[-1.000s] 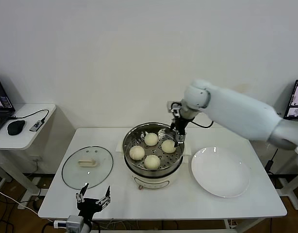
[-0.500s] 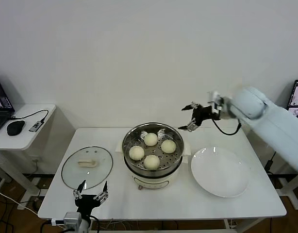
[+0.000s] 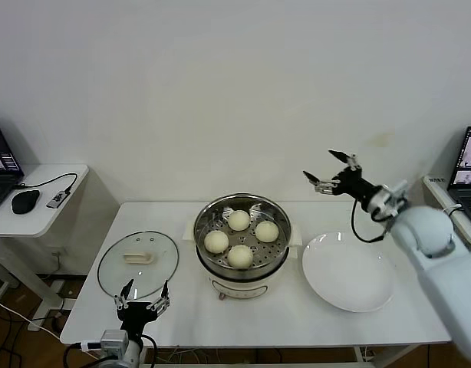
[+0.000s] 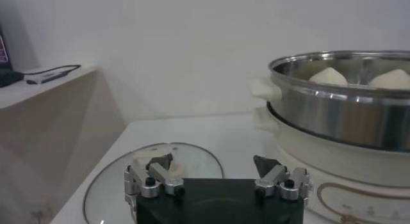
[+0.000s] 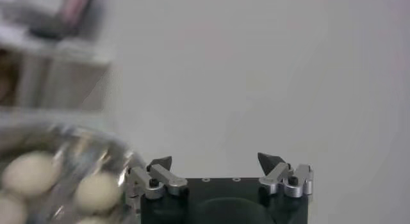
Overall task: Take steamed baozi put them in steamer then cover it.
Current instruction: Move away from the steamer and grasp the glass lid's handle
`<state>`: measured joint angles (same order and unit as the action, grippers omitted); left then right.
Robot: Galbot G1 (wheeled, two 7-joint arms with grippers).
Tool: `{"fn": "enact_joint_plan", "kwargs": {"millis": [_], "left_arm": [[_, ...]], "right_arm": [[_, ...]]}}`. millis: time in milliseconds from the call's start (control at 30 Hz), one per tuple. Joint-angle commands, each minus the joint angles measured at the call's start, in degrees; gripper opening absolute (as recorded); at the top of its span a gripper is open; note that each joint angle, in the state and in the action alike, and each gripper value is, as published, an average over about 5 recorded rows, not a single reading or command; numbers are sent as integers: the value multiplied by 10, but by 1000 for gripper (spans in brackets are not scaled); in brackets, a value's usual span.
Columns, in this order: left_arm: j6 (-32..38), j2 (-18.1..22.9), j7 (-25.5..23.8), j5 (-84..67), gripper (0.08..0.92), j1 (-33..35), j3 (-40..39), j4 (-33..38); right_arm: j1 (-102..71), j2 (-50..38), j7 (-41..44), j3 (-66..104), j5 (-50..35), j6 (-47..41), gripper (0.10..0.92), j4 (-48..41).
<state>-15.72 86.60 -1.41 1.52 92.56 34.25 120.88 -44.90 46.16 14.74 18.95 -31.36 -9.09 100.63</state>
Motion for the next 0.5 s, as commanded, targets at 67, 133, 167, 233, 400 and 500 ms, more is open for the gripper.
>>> {"fn": "enact_joint_plan", "kwargs": {"millis": [67, 133, 167, 233, 400, 500], "left_arm": [[12, -13, 0, 20, 823, -19, 2, -24], [20, -16, 0, 43, 823, -29, 4, -34], [26, -18, -1, 62, 823, -34, 5, -40], [43, -22, -1, 119, 823, -45, 8, -54], [161, -40, 35, 499, 823, -83, 29, -124], [204, -70, 88, 680, 823, -104, 27, -177]], "right_arm": [[-363, 175, -144, 243, -38, 126, 823, 94], [-403, 183, -141, 245, -38, 134, 823, 103], [-416, 185, -140, 245, -36, 137, 823, 105], [-438, 189, -138, 247, -33, 140, 823, 113], [-445, 195, -143, 260, -33, 126, 823, 133], [-443, 191, -148, 263, -33, 122, 823, 138]]}}
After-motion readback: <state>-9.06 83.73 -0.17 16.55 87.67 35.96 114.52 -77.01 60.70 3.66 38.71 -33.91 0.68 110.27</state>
